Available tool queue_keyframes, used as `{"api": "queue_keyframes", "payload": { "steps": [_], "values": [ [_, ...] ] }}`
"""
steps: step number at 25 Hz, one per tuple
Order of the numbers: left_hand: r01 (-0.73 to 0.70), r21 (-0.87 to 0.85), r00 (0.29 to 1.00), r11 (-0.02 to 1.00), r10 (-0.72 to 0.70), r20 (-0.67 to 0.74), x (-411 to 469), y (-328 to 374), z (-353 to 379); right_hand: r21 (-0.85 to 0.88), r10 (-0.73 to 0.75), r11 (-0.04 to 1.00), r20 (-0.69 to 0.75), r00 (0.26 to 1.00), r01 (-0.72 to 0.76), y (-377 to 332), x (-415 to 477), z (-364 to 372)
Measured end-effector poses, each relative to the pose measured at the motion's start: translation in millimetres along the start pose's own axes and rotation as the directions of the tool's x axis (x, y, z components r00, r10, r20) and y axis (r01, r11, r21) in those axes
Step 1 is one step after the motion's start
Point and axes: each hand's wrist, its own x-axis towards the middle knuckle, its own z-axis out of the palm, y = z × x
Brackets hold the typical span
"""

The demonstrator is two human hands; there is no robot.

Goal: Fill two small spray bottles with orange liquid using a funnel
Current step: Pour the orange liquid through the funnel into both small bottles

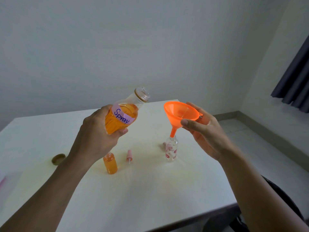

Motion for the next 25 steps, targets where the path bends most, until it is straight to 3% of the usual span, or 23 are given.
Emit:
{"api": "queue_keyframes", "payload": {
  "steps": [10,17,25],
  "values": [
    [-0.014,0.105,0.999,0.994,0.009,0.045,8.4,0.7,12.1,-0.079,0.003,0.997,0.011,1.0,-0.002,8.5,-0.2,-2.6],
    [-0.126,0.295,0.991,0.947,0.107,0.079,26.0,17.9,19.6,-0.161,-0.037,0.986,-0.024,0.999,0.033,10.7,-2.5,2.0],
    [-0.22,0.399,0.975,0.89,0.193,0.108,40.4,15.7,20.8,-0.159,-0.048,0.986,-0.046,0.998,0.04,18.5,-5.4,2.3]
  ]
}}
